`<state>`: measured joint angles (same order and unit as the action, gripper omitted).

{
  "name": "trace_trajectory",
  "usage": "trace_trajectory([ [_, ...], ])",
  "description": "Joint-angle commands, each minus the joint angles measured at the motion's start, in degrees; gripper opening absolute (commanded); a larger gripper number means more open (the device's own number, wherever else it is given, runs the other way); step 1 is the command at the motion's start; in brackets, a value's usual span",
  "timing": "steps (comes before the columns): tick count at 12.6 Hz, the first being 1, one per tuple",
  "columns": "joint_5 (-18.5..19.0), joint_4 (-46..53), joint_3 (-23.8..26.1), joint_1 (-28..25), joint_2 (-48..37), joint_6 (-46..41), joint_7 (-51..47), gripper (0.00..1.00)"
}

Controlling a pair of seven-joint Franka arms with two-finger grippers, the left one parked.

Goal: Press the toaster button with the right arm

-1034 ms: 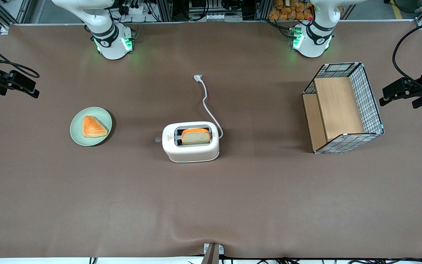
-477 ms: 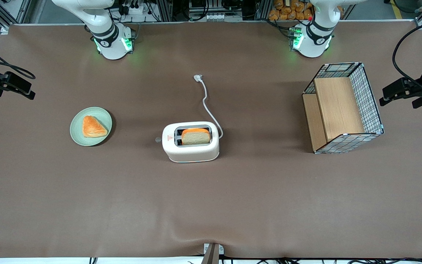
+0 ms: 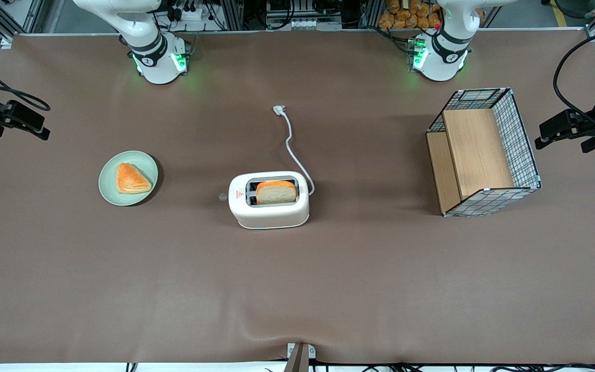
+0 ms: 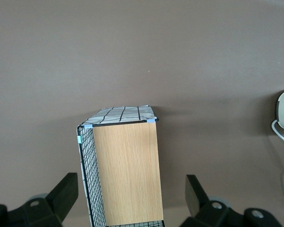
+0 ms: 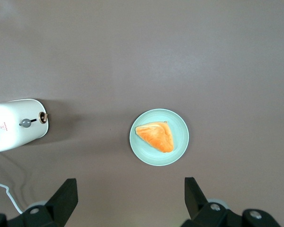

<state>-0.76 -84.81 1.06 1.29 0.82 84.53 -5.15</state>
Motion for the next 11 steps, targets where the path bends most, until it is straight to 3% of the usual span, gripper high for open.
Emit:
trace_trajectory([
  [1, 1.11, -0.89, 0.61, 0.82, -0.73, 0.29, 0.85, 1.00],
  [11, 0.49, -0.89, 0.70, 0.90, -0.64, 0.02, 1.02, 1.00],
])
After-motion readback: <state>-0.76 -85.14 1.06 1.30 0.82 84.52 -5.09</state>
